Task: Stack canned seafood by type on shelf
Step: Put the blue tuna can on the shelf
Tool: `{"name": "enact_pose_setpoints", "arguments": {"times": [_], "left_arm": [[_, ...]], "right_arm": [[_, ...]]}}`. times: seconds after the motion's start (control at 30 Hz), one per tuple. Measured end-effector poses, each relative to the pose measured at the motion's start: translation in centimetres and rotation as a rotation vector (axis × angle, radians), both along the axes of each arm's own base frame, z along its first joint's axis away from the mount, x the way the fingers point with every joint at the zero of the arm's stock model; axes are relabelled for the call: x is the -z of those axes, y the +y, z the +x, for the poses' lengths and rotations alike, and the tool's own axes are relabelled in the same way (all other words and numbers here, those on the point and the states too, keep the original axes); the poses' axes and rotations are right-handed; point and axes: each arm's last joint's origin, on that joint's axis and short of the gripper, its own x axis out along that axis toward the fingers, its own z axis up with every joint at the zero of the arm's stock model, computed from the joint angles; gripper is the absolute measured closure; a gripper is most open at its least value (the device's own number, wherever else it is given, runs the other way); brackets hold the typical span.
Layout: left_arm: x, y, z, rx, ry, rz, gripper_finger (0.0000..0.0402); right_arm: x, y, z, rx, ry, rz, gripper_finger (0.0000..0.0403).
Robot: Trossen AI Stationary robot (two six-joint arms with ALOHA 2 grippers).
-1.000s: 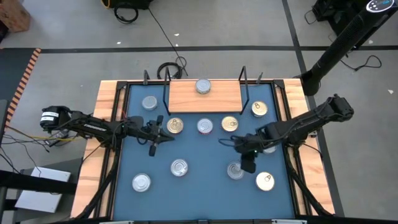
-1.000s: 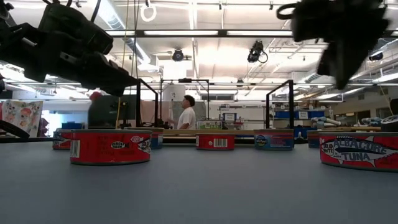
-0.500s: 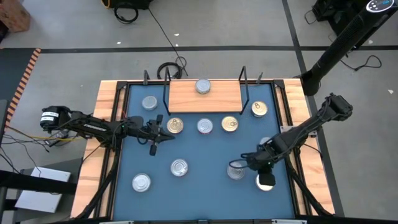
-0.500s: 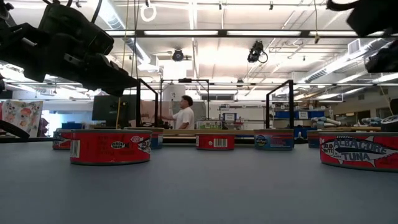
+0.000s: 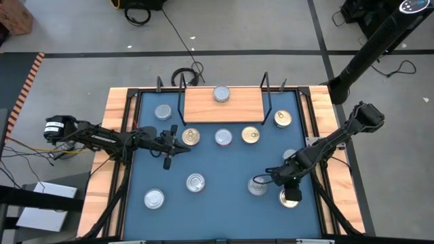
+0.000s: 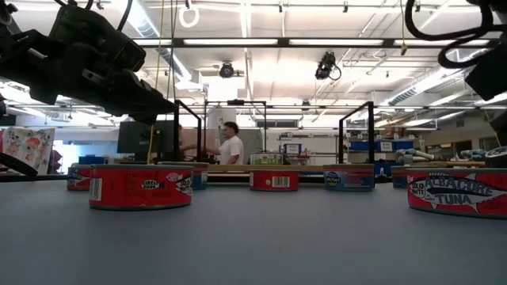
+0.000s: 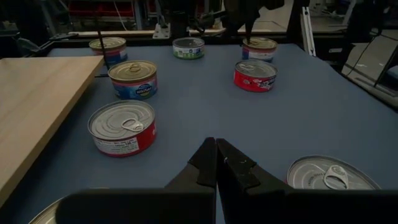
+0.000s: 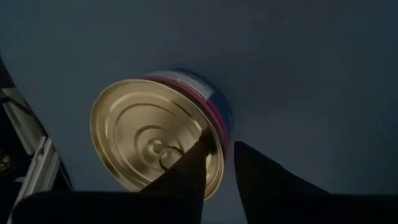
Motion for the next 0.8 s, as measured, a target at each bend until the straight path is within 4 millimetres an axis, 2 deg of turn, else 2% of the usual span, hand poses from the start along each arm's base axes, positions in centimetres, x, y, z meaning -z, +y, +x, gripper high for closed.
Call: {"name": "enact_pose_setpoints", "arguments": {"times": [0.3,0.8], "left_arm": [[0.0,0.0,0.0,-0.002,0.001,-0.006,0.0396],[0.0,0.1,0.0,-0.029,0.007,-0.027,0.0396]], "right_arm": [[0.2,-0.9,0.0,0.042,0.023,0.013,0.0395],[-0.6,-5.8,0.8,0.347,-0.016,-0.161,0.04]]}}
